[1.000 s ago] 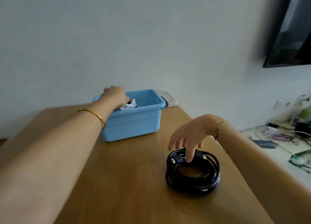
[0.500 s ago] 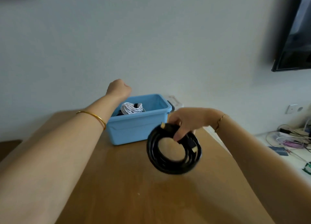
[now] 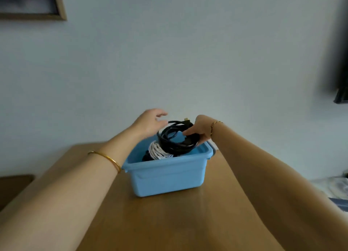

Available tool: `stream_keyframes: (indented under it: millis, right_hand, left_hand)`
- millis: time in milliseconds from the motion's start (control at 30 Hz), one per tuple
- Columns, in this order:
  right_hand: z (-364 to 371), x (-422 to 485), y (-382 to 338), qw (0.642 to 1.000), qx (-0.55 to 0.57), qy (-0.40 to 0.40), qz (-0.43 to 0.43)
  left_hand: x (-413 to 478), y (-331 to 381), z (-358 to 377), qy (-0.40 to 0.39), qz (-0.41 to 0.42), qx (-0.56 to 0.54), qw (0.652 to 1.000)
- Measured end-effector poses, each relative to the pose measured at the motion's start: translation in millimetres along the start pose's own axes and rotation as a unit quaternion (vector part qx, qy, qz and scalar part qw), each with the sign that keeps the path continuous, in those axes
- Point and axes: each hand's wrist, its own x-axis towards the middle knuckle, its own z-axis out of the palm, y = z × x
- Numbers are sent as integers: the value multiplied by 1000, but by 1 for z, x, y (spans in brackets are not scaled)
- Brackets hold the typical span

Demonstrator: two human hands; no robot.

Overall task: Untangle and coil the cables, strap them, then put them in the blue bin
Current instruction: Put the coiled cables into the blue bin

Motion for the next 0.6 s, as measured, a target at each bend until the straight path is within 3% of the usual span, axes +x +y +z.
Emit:
stream_keyframes:
  millis: [100, 200, 300, 433, 500, 600]
  right_hand:
    - [-2, -1, -18, 961, -274, -1, -28]
    - [-8, 0, -17, 912, -409, -3, -27]
    - [-23, 10, -3, 933, -358, -5, -31]
    - [-45, 38, 28, 976, -174, 115, -58]
    - [-43, 55, 50, 972, -179, 149, -43]
    - [-30, 73, 82, 955, -258, 138, -37]
  left_hand:
    - [11, 1, 17, -85, 26, 105, 990]
    - [21, 4, 28, -107, 9, 187, 977]
    - [23, 13, 38, -140, 0, 241, 960]
    - [26, 15, 44, -196, -6, 312, 930]
    - [28, 16, 46, -224, -2, 345, 911]
    - [29, 17, 52, -255, 6, 379, 889]
